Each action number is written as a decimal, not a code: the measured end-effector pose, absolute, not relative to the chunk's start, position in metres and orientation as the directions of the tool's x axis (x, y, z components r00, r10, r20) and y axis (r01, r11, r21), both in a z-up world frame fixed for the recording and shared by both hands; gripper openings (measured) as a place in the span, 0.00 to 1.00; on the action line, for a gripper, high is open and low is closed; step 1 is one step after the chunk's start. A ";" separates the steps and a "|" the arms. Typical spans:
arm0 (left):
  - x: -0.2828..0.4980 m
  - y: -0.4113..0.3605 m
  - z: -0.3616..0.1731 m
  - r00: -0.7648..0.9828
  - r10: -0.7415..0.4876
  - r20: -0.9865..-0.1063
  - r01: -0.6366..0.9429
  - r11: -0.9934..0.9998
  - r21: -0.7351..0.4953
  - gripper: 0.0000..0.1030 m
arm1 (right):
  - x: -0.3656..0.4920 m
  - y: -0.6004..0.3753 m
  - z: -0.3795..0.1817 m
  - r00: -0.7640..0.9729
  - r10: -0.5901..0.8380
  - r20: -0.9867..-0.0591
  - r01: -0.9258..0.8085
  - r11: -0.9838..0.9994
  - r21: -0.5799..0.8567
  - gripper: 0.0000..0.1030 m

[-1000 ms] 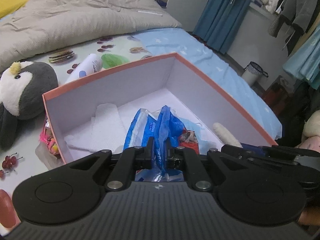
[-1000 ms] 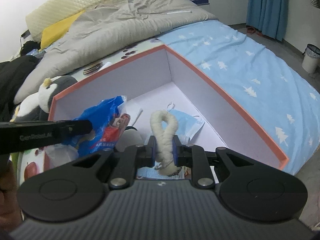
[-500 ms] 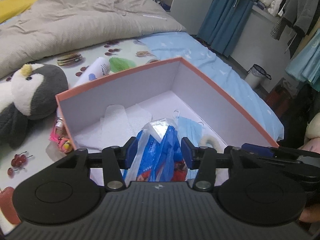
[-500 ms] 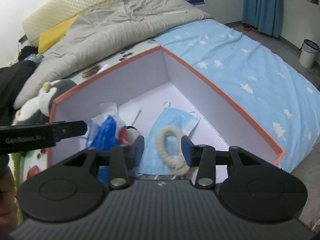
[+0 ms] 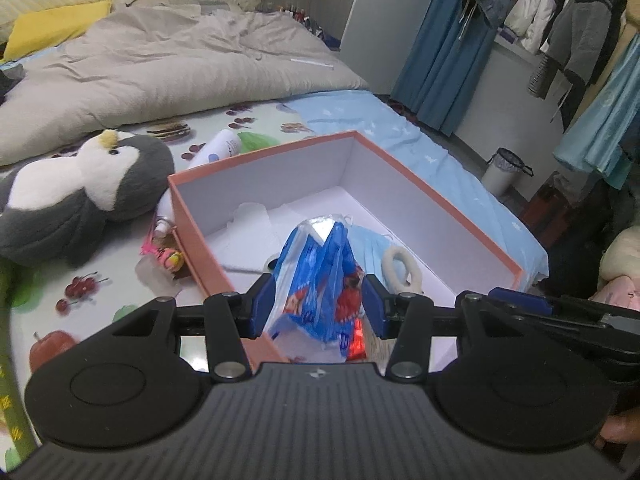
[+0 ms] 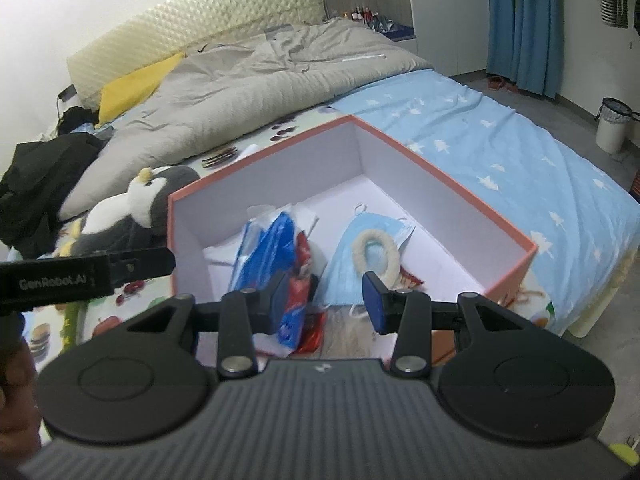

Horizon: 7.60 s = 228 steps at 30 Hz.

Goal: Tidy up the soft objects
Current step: 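Open both grippers to drop the blue bag and scrunchie into the box, then withdraw both grippers from the box toward the penguin plush, then grasp the pink feathered toy with the right gripper while the left gripper grasps the clear cup, then lift the pink toy with the right gripper while the left gripper lifts the clear cup, then carry the pink toy and clear cup over the pink box with both grippers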

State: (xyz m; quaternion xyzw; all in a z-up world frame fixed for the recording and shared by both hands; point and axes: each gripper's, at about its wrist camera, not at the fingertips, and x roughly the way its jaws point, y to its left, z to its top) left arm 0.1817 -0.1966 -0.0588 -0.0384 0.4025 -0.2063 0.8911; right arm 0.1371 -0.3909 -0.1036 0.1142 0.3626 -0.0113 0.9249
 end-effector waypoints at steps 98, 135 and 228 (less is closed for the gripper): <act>0.343 -0.009 -0.273 0.596 -0.529 -0.604 -0.061 0.720 -0.691 0.34 | 0.328 -0.126 -0.236 0.413 0.017 -0.910 -0.909 -0.057 -0.414 0.25; 0.185 0.029 -0.198 0.549 -0.419 -0.723 -0.101 0.826 -0.554 0.20 | 0.174 -0.135 -0.174 0.460 0.223 -0.859 -0.870 0.308 -0.386 0.17; 0.079 -0.049 -0.115 0.625 -0.199 -0.755 -0.014 0.964 -0.266 0.25 | 0.080 -0.231 -0.132 0.673 0.311 -0.671 -0.331 0.938 0.103 0.31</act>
